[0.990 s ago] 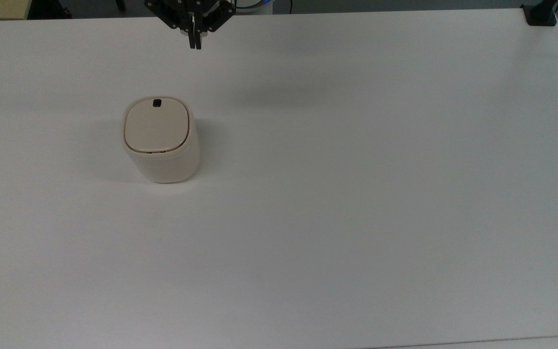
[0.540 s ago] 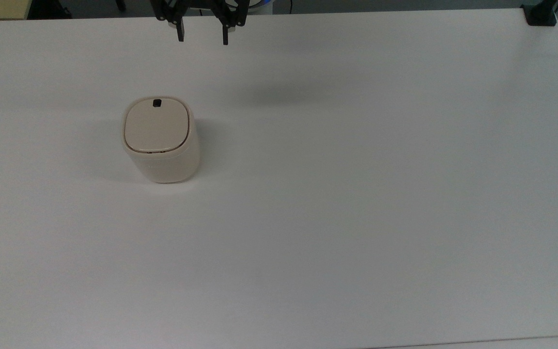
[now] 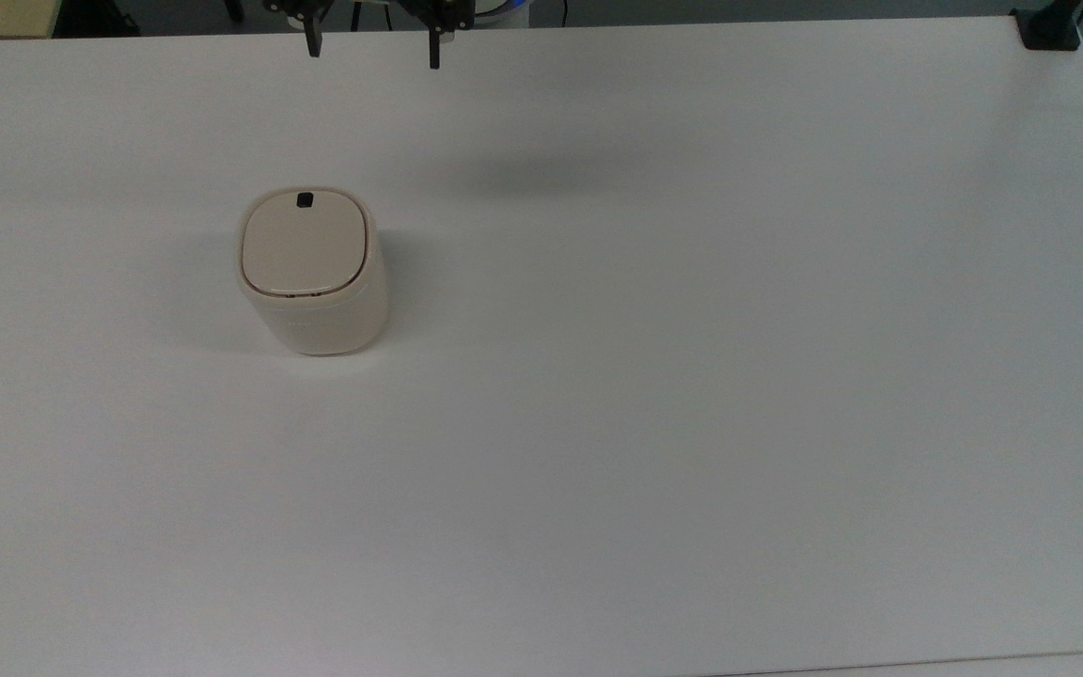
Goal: Close the trash bin
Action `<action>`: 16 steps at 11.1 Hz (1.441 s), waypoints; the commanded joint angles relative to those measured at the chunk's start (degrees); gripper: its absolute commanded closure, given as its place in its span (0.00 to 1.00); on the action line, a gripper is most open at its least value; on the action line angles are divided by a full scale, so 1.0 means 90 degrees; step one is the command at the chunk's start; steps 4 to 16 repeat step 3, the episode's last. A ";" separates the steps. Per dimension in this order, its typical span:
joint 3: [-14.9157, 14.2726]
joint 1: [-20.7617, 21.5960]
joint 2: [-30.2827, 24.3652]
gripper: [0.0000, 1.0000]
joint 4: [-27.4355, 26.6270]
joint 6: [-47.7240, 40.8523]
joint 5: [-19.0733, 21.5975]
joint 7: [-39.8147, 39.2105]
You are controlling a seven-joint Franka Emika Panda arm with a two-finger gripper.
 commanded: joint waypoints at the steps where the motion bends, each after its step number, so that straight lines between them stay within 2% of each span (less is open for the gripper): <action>1: -0.0068 0.0088 -0.0249 0.00 -0.0259 -0.0083 -0.0089 0.0086; 16: -0.0088 0.0079 -0.0259 0.00 -0.0250 -0.0102 -0.0089 0.0086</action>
